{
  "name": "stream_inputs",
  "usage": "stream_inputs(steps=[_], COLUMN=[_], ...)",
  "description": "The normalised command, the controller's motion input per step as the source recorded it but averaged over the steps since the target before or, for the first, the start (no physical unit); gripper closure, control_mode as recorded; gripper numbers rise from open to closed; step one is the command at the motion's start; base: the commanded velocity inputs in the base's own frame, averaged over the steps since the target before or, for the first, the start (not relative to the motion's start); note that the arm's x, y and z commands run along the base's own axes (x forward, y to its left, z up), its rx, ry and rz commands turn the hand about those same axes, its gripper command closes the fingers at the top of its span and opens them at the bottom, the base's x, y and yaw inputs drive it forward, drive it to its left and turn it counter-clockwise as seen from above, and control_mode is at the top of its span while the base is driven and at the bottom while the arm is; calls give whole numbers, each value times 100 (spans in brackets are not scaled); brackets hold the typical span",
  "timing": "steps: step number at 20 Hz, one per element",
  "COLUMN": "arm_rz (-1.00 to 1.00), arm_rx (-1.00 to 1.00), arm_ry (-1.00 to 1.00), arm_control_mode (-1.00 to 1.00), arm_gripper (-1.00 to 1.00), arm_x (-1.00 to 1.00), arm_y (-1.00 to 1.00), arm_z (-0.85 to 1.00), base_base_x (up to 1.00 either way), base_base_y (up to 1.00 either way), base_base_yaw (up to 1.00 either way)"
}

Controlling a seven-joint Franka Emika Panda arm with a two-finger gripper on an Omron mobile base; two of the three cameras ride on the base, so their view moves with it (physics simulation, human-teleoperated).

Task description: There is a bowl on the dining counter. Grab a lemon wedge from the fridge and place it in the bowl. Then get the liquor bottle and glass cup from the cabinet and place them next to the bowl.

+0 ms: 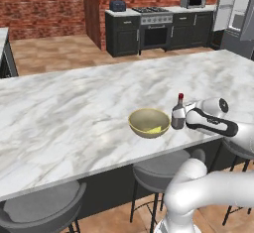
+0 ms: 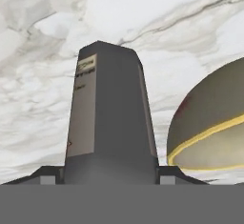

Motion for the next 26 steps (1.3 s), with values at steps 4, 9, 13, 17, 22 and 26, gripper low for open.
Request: stream_inputs(steps=[4, 9, 13, 17, 22, 26], arm_rz=[6, 1, 0, 0, 0, 0], arm_rx=[0, 0, 0, -1, -1, 0], arm_ry=[-9, -8, -4, 0, 0, 6], arm_control_mode=[-100, -100, -100, -100, -100, -100], arm_gripper=[100, 100, 100, -100, -100, -100], arm_x=[1, 24, 27, 5, 0, 0], arm_y=[-5, 0, 0, 0, -12, -7], arm_z=[-29, -20, -11, -17, -10, 14], base_base_x=[0, 0, 0, 0, 0, 0], base_base_y=[0, 0, 0, 0, 0, 0], base_base_yaw=[0, 0, 0, 0, 0, 0])
